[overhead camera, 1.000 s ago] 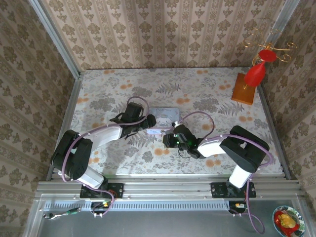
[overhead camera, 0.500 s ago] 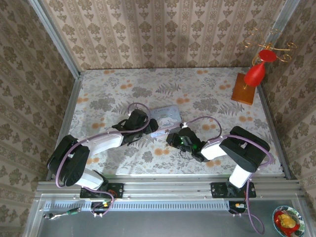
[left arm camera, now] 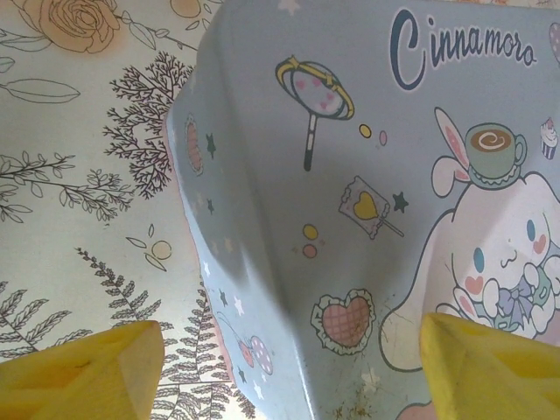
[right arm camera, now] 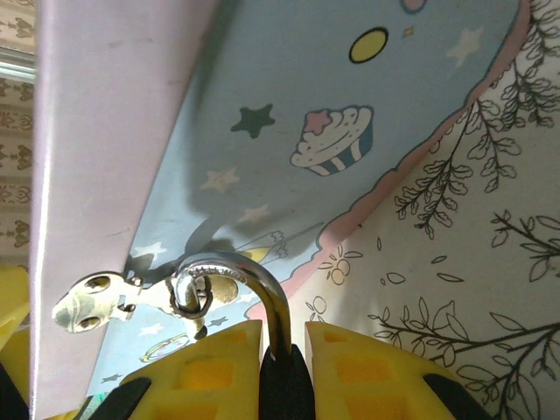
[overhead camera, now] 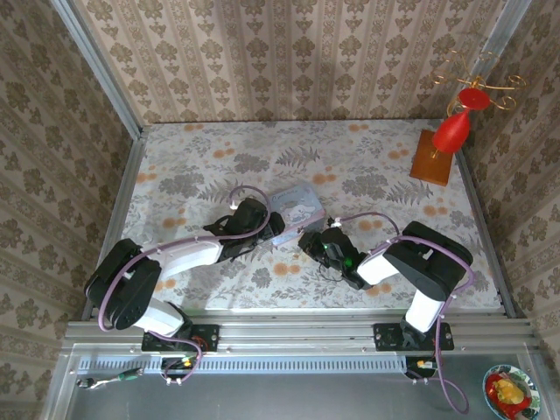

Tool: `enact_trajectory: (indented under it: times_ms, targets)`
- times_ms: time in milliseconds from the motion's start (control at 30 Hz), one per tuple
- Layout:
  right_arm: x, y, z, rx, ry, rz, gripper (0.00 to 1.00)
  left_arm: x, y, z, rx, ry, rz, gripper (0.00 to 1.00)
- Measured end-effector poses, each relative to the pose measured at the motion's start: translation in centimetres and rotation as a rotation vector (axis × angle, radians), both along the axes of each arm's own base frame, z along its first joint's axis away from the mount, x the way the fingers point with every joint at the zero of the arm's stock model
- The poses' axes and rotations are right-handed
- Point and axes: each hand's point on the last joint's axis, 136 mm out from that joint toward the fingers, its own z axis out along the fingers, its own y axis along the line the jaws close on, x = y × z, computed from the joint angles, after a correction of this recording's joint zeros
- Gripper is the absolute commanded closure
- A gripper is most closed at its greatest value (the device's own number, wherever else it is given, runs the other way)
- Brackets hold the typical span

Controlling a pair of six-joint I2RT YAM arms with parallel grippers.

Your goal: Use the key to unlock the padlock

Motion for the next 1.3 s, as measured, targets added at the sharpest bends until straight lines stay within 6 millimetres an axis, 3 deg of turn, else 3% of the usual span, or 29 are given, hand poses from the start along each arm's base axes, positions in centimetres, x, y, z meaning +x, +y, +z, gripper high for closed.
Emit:
enact_trajectory:
  times_ms: [667, 867, 1067, 1300]
  targets:
    - [1.4, -1.7, 1.4, 0.019, 0.0, -0.077, 0.92, 0.5, -0.6, 0.0, 0.002, -0.003, 0.007, 0.24]
    - [1.8, -3.4, 2.3, -0.023, -0.006, -0.089, 0.92, 1.1, -0.6, 0.1, 0.014, -0.003, 0.007, 0.24]
    - [1.0, -5.8, 3.5, -0.158, -0.013, -0.056, 0.91, 3.0, -0.5, 0.5, 0.069, -0.016, -0.032, 0.2]
    - [0.5, -8.6, 5.8, -0.353, -0.027, 0.047, 0.9, 3.9, 2.3, 1.3, 0.23, -0.048, -0.097, 0.13]
